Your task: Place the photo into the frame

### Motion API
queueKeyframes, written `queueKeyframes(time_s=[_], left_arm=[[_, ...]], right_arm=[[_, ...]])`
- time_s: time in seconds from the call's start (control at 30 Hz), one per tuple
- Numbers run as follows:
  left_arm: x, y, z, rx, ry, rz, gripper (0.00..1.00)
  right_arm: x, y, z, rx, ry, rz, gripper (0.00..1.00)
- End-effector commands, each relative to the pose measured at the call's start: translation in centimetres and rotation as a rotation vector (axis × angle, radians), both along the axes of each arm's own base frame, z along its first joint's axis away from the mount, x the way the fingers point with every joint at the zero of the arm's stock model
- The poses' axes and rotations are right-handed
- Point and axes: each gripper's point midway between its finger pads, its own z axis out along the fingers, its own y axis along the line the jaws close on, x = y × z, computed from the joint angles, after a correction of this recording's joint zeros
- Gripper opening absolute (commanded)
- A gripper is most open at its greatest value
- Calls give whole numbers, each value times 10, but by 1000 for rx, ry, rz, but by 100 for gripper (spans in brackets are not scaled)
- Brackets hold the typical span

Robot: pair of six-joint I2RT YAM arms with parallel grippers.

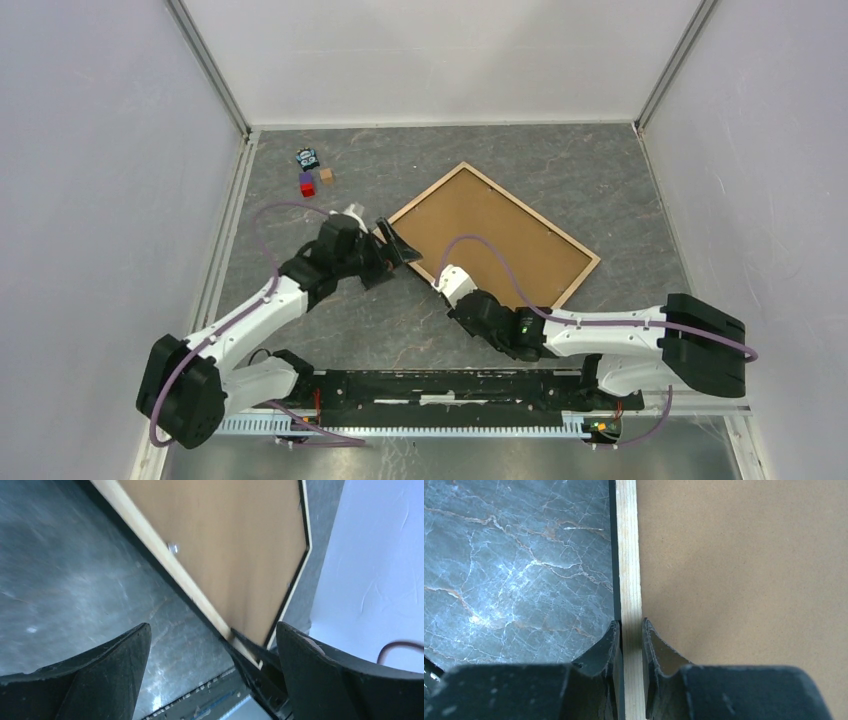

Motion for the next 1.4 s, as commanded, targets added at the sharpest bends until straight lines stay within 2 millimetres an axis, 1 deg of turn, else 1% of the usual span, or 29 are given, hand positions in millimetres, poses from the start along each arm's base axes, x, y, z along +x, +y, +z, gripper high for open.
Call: queueKeyframes(time_s=[0.0, 0.03, 0.07, 0.1, 0.2, 0.27, 0.37, 0.47, 0.57, 0.63, 0.7, 0.77, 0.83, 0.9, 0.97, 1.03, 1.07, 1.13, 1.17, 1.27, 1.37], left_arm=[[-9, -56, 34, -244, -76, -57, 100], [-13, -65, 32, -281, -72, -69, 100], [-15, -72, 27, -310, -55, -71, 100], [-16, -78, 26, -342, -58, -74, 99], [-19, -88, 11, -358, -32, -51, 97], [-20, -91, 0, -352, -4, -30, 95], [-21, -91, -7, -381, 16, 14, 94], [-21, -88, -15, -370, 28, 45, 93], [-19, -90, -19, -376, 30, 54, 86], [-17, -93, -22, -380, 40, 54, 79], [-14, -93, -24, -396, 36, 70, 70], [-11, -88, -26, -376, 14, 93, 58], [-10, -81, -33, -318, 17, 113, 49], [-8, -77, -31, -304, 0, 123, 41], [-8, -75, -29, -276, -11, 114, 33], [-8, -72, -27, -241, -18, 105, 23], [-7, -70, -24, -235, -25, 105, 18], [-4, -63, -20, -220, -35, 114, 9], [-2, -59, -18, -218, -37, 119, 5], [1, -47, -8, -211, -47, 101, 2], [2, -33, 3, -161, -51, 85, 2]], right_arm=[[20, 23, 52, 188, -71, -66, 0], [20, 24, 56, 198, -71, -66, 0], [21, 26, 60, 206, -72, -66, 0], [21, 27, 63, 215, -73, -66, 0], [22, 29, 74, 247, -76, -78, 0], [24, 29, 81, 259, -79, -88, 0], [27, 28, 89, 258, -89, -105, 0], [29, 29, 97, 270, -95, -111, 0], [29, 32, 103, 290, -96, -106, 0], [29, 34, 106, 300, -95, -106, 0], [29, 36, 108, 302, -92, -102, 0], [29, 37, 107, 296, -88, -103, 0], [29, 37, 107, 300, -84, -106, 0], [27, 34, 99, 269, -68, -103, 0], [25, 31, 98, 253, -62, -103, 0], [24, 28, 99, 240, -62, -96, 1], [24, 27, 100, 233, -60, -93, 6], [21, 25, 103, 211, -58, -71, 20], [19, 24, 106, 202, -60, -53, 29], [11, 22, 112, 160, -64, 41, 60], [8, 13, 122, 126, -61, 46, 81]])
